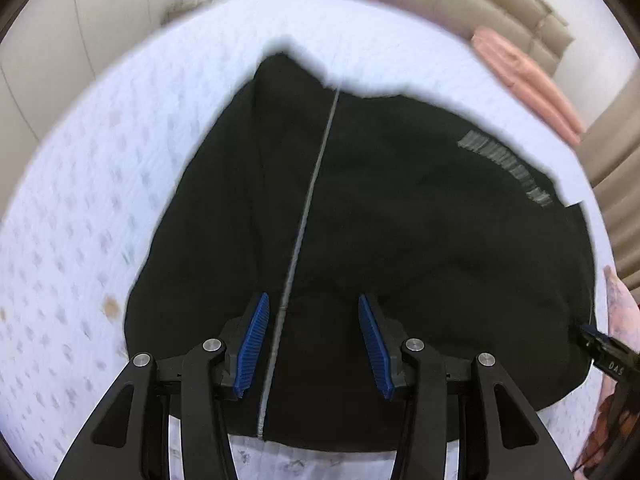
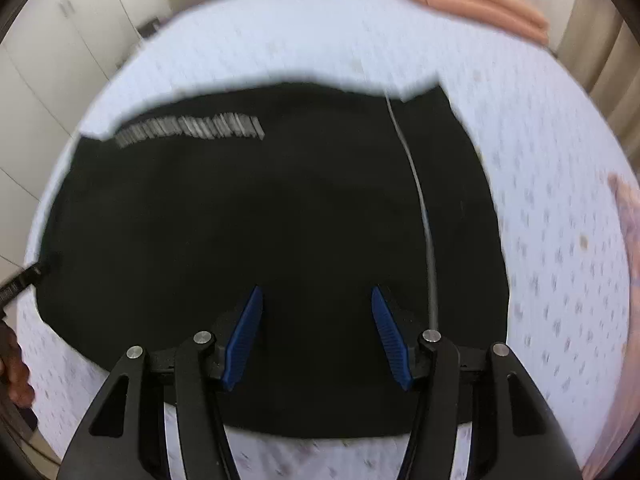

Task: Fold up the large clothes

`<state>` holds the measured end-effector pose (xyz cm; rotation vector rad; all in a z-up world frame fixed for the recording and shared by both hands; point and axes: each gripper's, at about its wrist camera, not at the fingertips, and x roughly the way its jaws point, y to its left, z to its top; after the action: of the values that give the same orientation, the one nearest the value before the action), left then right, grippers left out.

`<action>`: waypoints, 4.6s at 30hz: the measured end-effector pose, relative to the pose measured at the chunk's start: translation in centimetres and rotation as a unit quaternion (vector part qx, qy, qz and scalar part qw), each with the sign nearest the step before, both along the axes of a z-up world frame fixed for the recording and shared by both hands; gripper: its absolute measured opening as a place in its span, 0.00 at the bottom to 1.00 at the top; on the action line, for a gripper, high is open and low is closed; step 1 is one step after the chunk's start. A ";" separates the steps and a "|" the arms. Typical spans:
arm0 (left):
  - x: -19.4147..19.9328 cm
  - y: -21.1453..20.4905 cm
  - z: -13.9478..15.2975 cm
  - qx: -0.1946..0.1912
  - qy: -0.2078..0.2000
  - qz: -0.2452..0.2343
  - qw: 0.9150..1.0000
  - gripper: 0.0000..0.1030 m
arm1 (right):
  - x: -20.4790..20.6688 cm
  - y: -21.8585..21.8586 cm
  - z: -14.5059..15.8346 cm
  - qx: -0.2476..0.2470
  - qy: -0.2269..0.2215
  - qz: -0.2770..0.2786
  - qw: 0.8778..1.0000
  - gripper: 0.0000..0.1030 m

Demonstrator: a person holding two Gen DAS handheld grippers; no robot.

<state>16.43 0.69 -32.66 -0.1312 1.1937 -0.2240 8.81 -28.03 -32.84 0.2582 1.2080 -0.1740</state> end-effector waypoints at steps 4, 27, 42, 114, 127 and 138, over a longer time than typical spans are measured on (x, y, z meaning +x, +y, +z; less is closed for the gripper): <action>0.7 -2.5 -0.9 0.070 -0.010 -0.024 0.997 0.49 | 1.0 -0.6 -0.9 0.002 0.020 0.000 1.000 0.60; 3.2 7.8 -3.6 -0.132 0.072 -0.027 0.988 0.56 | -3.6 -11.5 -3.9 0.138 -0.010 -0.075 0.988 0.96; 5.4 6.9 -7.6 -0.264 0.136 -0.042 0.954 0.80 | 1.0 -11.5 -8.7 0.248 -0.019 -0.024 0.968 1.00; -16.2 8.9 4.5 -0.274 -0.045 -0.115 0.954 0.24 | -18.0 -2.3 -1.1 0.184 -0.115 0.077 0.973 0.44; -22.4 12.8 -1.4 -0.209 0.029 -0.010 0.977 0.31 | -20.1 0.3 -2.5 0.130 -0.048 0.116 0.984 0.51; -24.6 20.6 -0.9 -0.229 0.047 0.086 0.968 0.48 | -24.1 -7.1 -4.6 0.140 -0.009 0.014 0.990 0.78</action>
<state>-8.18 21.26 -33.56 -0.6538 1.2010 -0.3411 -15.27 -35.11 -37.44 0.4863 1.2164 0.0239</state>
